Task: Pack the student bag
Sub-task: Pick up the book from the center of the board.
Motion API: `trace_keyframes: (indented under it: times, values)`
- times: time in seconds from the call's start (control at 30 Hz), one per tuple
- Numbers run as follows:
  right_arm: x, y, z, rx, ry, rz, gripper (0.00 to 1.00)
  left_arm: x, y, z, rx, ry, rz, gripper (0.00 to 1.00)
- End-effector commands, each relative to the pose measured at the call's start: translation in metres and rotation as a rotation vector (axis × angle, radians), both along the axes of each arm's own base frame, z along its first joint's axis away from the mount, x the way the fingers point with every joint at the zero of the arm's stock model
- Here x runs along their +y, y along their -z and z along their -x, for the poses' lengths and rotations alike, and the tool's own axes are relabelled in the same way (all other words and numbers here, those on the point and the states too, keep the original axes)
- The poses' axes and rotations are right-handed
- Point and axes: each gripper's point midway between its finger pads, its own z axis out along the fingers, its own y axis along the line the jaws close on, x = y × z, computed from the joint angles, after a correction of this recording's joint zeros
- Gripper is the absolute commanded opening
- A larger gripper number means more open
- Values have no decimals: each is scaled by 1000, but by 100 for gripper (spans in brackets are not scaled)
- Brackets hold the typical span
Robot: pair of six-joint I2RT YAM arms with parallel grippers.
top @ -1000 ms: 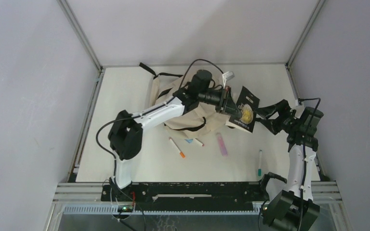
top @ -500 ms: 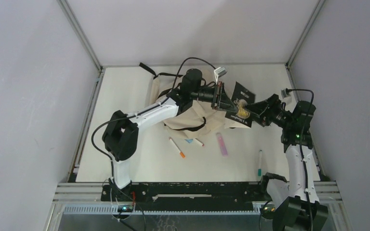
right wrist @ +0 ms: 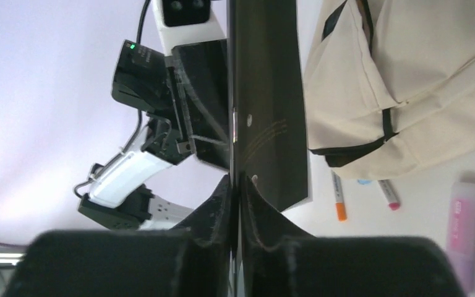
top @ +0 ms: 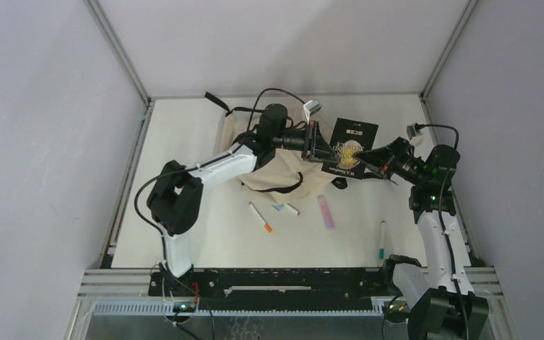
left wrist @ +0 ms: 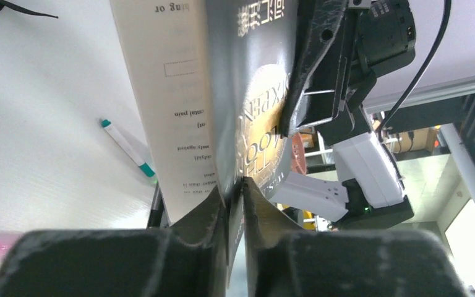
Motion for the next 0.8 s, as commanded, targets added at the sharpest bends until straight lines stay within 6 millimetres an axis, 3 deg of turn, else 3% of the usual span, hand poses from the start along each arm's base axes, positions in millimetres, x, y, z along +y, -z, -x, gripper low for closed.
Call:
trace_keyframes:
  times: [0.0,0.07,0.13,0.27,0.43,0.53,0.6,0.63,0.77]
  values:
    - [4,-9,-2,-58,-3,26,0,13,-34,11,-64,13,65,38]
    - [9,-9,-1,-99,-21,54,0,29,-34,10,-55,-1,55,68]
    - [15,-7,2,-115,-60,81,0,54,-30,-2,-58,-68,29,82]
    - [36,0,13,-143,-211,132,0,110,-20,-6,-142,-163,-120,86]
    - [91,0,47,-276,-494,319,0,167,-32,23,-280,-162,-231,86]
    - [115,1,69,-337,-659,335,0,200,-30,43,-401,-162,-368,87]
    - [128,-1,83,-386,-757,303,0,213,-36,58,-475,-168,-389,88]
    - [134,-3,91,-419,-806,285,0,214,-40,63,-490,-181,-370,93]
    - [147,-5,113,-460,-945,266,0,214,-50,76,-509,-188,-307,94]
